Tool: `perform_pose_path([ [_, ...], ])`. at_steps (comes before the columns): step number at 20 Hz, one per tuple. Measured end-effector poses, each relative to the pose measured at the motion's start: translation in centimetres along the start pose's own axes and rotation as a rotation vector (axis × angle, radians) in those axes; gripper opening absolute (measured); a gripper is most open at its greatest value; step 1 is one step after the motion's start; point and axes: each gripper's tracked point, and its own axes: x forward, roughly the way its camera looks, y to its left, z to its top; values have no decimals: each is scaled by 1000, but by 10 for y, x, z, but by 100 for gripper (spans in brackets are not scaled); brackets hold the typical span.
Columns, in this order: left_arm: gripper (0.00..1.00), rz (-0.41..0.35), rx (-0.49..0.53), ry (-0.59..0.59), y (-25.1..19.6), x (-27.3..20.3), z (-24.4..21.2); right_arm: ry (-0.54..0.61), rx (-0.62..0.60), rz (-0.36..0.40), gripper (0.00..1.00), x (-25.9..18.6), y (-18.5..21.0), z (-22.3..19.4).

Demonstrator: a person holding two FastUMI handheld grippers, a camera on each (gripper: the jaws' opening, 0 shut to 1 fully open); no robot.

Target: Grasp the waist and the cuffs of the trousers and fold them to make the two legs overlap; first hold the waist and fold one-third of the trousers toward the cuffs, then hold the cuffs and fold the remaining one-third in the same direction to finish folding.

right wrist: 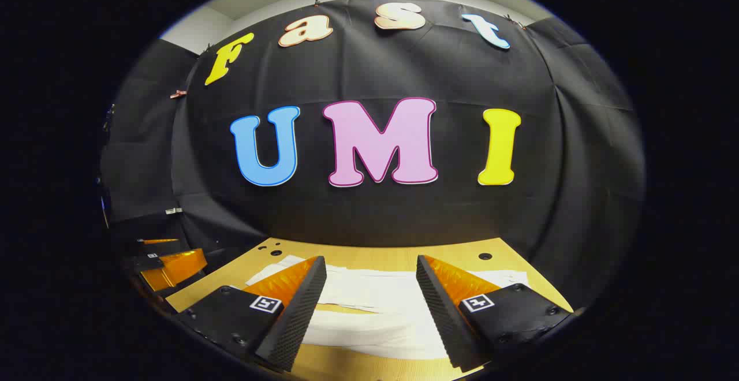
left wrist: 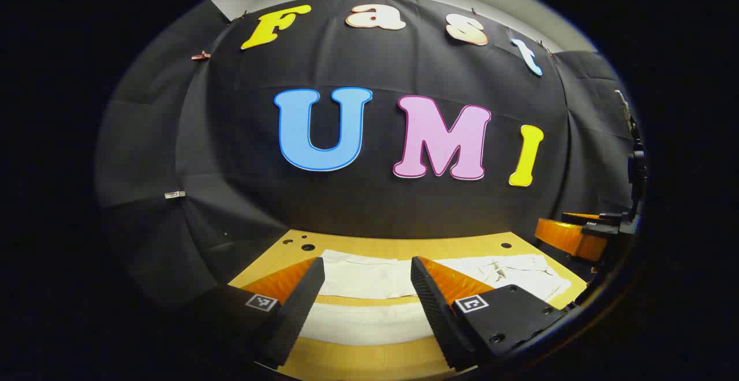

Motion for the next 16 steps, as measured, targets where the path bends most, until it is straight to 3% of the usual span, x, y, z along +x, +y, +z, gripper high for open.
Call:
perform_pose_path([
  [5,96,14,-10,38,-6,-6,-13,40,17,33,98,7,2,-12],
  [6,92,12,-6,38,-9,-6,-14,58,17,36,98,7,0,-17],
  [7,96,7,-3,34,-13,-7,-13,75,15,37,98,7,-1,-22],
  [16,96,-13,23,36,-39,-3,-22,72,33,23,98,9,-29,-23],
])
